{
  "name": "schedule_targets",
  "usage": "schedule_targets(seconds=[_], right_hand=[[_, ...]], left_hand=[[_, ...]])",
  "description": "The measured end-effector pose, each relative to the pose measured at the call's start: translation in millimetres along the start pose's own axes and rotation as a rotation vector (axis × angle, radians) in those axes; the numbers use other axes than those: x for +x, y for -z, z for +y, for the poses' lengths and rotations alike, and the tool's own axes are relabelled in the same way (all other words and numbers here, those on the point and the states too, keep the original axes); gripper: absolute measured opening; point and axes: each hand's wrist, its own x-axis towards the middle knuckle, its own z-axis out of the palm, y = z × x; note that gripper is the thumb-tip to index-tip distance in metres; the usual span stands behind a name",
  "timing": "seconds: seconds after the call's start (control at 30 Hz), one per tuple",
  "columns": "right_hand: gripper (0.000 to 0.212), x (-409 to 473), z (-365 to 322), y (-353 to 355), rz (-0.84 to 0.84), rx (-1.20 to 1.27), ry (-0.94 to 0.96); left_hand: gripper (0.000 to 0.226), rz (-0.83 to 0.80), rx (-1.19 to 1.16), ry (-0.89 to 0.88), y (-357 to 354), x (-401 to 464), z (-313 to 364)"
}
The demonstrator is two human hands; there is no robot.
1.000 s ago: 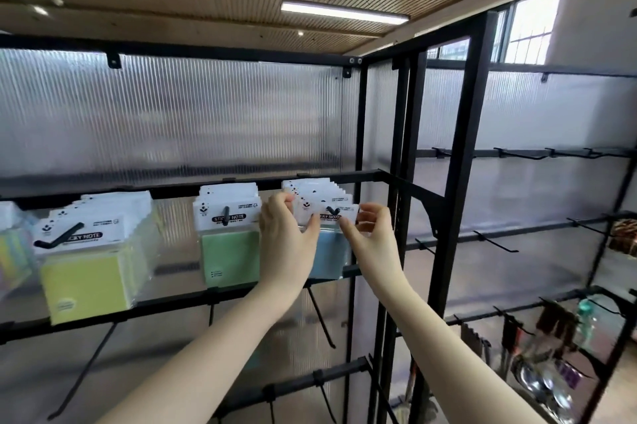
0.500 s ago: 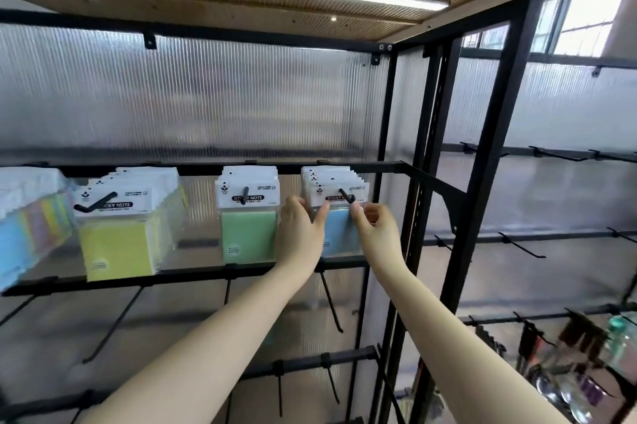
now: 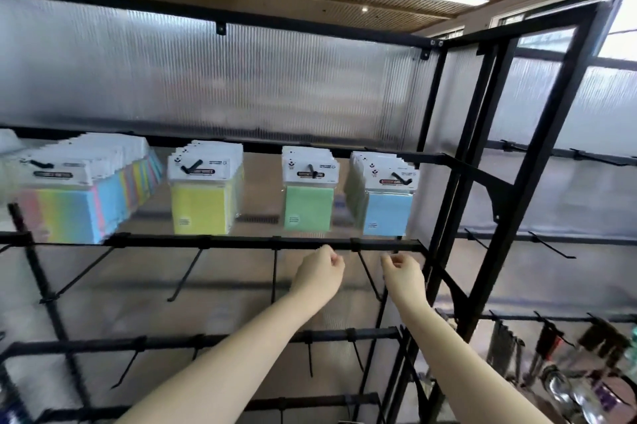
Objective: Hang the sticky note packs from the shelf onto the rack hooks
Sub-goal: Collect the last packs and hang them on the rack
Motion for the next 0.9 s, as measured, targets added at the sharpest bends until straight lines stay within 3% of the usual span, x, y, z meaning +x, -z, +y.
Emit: schedule_targets(seconds=[0.13, 0.2, 0.47, 0.9], right_hand=[[0.017, -37.5, -26.9, -35.2, -0.068, -0.06, 0.081], [0.009, -61.5, -43.3, -56.4, -0.104, -0.065, 0.119], [0.019, -172.1, -114.8, -167.3, -0.338, -0.119, 0.248], [0.016, -346.9, -194.4, -365.9, -0.732, -0.088, 0.516]], left_hand=[[0.023, -0.033, 0.084, -0.003, 39.9, -26.2, -36.6], [0.021, 0.0, 0.115, 0.012, 63.8, -40.2, -57.8], [0.018, 0.123, 0.115, 0.101, 178.2, -112.7, -162.2], [0.014, 0.425, 0.262, 0.431, 355.2, -251.1, -332.4]])
